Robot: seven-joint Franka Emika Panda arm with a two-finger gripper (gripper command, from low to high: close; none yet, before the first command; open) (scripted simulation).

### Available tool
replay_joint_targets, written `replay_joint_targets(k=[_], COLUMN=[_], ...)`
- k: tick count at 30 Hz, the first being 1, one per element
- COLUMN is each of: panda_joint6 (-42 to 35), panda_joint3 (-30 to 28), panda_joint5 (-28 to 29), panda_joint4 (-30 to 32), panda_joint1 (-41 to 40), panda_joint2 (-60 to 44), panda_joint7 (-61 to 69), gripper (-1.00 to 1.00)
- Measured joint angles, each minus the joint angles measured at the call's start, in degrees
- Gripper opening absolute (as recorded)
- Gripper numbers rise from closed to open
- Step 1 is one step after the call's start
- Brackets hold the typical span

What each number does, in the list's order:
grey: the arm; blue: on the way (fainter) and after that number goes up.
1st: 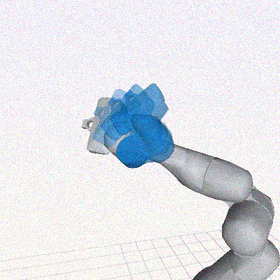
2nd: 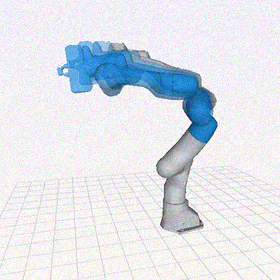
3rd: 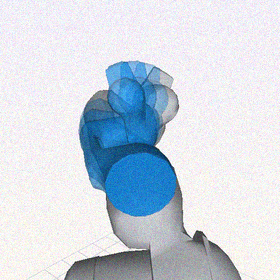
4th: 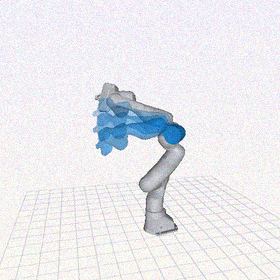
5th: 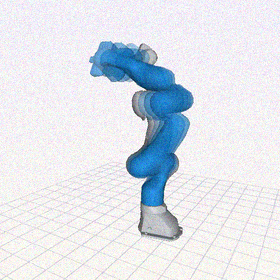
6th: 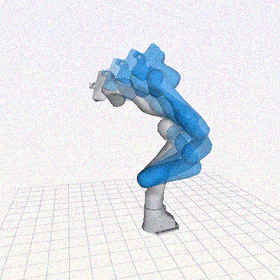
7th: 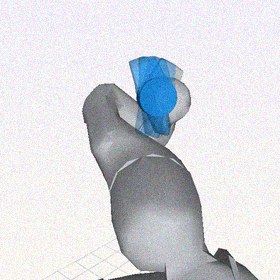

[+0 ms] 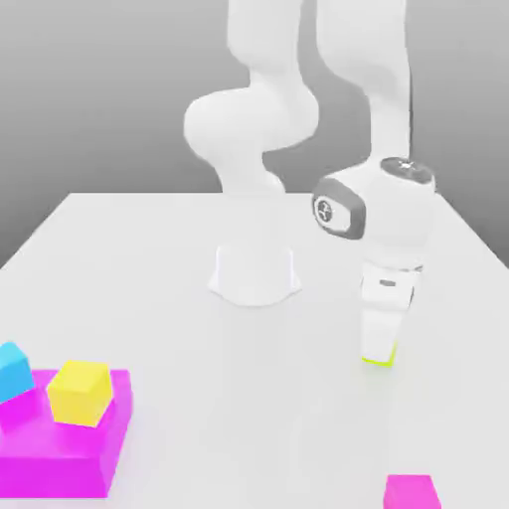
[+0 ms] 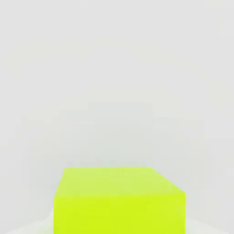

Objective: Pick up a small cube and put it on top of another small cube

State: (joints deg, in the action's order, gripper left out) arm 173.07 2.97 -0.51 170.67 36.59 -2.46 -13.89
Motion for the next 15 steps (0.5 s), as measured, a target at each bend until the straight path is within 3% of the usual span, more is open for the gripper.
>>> replay_joint_targets(k=[4, 15], panda_joint6=[-6.3, -18.5], panda_joint3=[-0.4, -3.9], panda_joint5=[-0.2, 0.4], panda_joint4=[-0.5, -22.3], panda_joint1=[-0.6, -8.2], panda_joint2=[5.8, -3.9], panda_joint7=[0.1, 0.2], gripper=[-1.0, -1.0])
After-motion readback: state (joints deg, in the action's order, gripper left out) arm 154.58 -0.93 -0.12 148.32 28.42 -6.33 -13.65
